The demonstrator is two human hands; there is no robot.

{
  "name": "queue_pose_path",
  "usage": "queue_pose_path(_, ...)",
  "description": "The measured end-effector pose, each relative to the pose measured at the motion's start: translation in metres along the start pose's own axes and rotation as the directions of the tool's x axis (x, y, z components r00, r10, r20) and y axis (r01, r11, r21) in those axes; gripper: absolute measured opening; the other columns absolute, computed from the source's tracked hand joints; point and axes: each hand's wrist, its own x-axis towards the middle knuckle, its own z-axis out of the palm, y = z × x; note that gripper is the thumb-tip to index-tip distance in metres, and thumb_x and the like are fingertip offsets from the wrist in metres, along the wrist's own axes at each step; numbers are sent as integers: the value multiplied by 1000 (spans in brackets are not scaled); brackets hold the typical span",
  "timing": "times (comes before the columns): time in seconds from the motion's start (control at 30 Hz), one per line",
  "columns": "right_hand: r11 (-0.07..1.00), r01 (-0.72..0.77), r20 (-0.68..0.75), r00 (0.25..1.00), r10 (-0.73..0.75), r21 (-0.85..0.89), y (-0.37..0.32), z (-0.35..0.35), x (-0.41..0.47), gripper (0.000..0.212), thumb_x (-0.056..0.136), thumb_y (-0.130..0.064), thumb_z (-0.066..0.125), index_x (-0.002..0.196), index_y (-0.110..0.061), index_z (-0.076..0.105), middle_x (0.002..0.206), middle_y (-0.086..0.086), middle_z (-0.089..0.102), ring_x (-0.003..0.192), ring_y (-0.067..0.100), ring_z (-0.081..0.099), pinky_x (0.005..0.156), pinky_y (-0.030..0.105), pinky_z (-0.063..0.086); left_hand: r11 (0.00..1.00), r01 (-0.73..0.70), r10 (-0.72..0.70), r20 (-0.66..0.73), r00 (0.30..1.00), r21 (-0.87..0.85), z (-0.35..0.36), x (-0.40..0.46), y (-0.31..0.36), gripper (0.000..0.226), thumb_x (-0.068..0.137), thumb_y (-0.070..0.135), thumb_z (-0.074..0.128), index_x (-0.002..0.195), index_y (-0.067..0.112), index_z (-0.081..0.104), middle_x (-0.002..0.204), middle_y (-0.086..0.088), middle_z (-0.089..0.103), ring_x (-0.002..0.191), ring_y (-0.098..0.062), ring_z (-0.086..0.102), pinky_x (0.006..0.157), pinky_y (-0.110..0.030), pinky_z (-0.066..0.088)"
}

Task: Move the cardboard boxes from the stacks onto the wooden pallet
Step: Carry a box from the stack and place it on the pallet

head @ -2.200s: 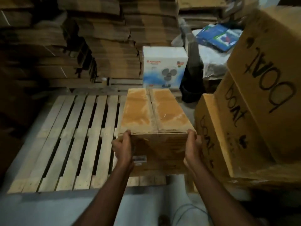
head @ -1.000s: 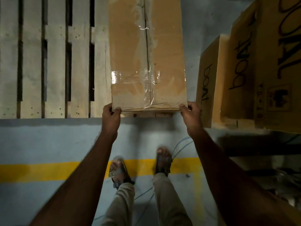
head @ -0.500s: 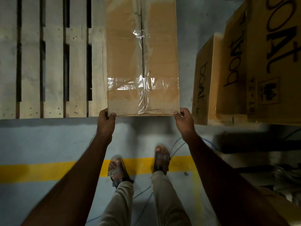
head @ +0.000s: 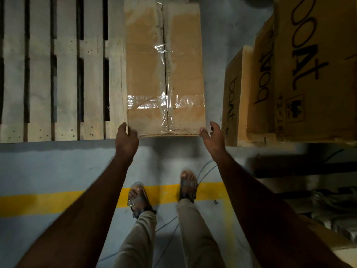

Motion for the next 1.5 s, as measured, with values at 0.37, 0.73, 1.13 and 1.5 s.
queue_pose_path(0.37, 942, 304, 45, 949, -313, 143, -147, -86, -151, 22, 100, -15, 54, 115, -6, 67, 104, 0, 65, 96, 12, 59, 80, 20, 44, 937, -301, 330, 166, 929, -178, -101, -156, 143, 48, 103, 19, 53, 149, 12, 42, 146, -7, 51, 130, -15, 49, 99, -19, 42)
queue_pose_path(0.73, 687, 724, -41, 690, -723, 70, -298, -173, -318, 33, 92, -34, 55, 111, -12, 70, 103, -2, 72, 98, 10, 67, 85, 23, 52, 747, -558, 646, 195, 738, -362, -234, -300, 261, 28, 103, 17, 50, 131, 22, 57, 125, 2, 65, 117, -6, 61, 99, -23, 49)
queue_pose_path(1.13, 548, 828, -367, 476, -799, -120, -316, -321, -459, 18, 98, -10, 57, 109, -8, 72, 99, -8, 71, 93, -3, 64, 81, 18, 51, 526, -638, 847, 411, 336, -562, -236, -400, 379, 35, 88, 42, 61, 119, 28, 65, 117, 3, 73, 114, -16, 66, 93, -34, 49)
queue_pose_path(1.5, 505, 827, -662, 236, -711, -247, -277, -497, -482, 20, 100, -8, 54, 109, -11, 72, 101, -2, 72, 97, 8, 67, 83, 22, 55, 427, -722, 849, 516, 113, -545, -146, -514, 462, 27, 102, 26, 53, 128, 23, 60, 120, 6, 69, 115, -8, 63, 101, -32, 49)
